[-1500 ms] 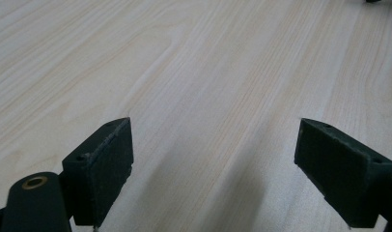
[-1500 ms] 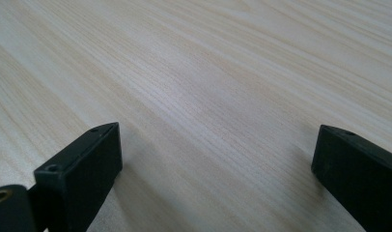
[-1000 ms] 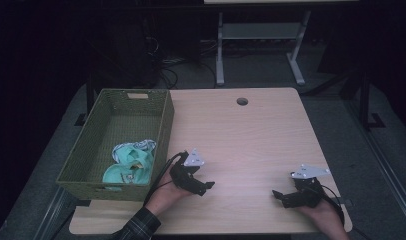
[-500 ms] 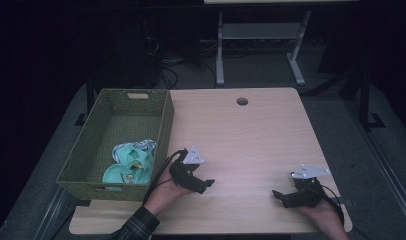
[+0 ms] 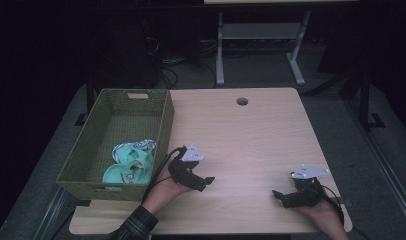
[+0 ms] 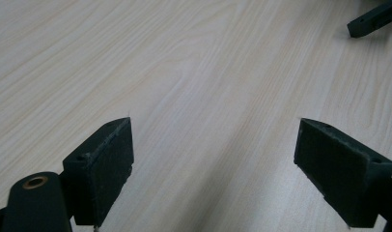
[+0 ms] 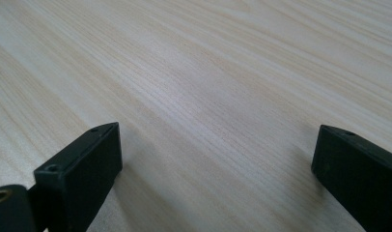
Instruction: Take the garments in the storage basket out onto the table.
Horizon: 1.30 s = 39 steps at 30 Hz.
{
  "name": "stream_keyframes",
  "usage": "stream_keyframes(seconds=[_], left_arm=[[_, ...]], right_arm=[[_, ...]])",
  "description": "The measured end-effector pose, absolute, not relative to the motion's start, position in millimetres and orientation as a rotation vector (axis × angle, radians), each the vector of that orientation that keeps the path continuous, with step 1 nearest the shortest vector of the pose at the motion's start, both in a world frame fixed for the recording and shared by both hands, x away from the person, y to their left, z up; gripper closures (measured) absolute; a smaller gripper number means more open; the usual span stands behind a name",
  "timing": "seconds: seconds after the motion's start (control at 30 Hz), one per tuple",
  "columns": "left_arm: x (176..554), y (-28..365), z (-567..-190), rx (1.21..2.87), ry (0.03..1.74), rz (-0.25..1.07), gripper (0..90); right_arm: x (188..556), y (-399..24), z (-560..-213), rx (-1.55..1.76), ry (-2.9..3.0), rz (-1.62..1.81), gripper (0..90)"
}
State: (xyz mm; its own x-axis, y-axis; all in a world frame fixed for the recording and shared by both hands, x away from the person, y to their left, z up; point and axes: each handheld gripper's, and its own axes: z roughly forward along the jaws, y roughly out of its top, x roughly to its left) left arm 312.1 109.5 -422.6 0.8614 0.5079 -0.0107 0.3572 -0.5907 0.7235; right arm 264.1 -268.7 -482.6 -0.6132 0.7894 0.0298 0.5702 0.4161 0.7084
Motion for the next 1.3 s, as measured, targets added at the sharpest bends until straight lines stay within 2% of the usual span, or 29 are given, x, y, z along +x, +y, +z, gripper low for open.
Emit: stream_keyframes(seconds=[1.3], left_arm=[[323,113,-386,2.261,0.615,0.251,13.5]], right_arm=[[264,-268,-483,1.191,2.363,1.002,3.1]])
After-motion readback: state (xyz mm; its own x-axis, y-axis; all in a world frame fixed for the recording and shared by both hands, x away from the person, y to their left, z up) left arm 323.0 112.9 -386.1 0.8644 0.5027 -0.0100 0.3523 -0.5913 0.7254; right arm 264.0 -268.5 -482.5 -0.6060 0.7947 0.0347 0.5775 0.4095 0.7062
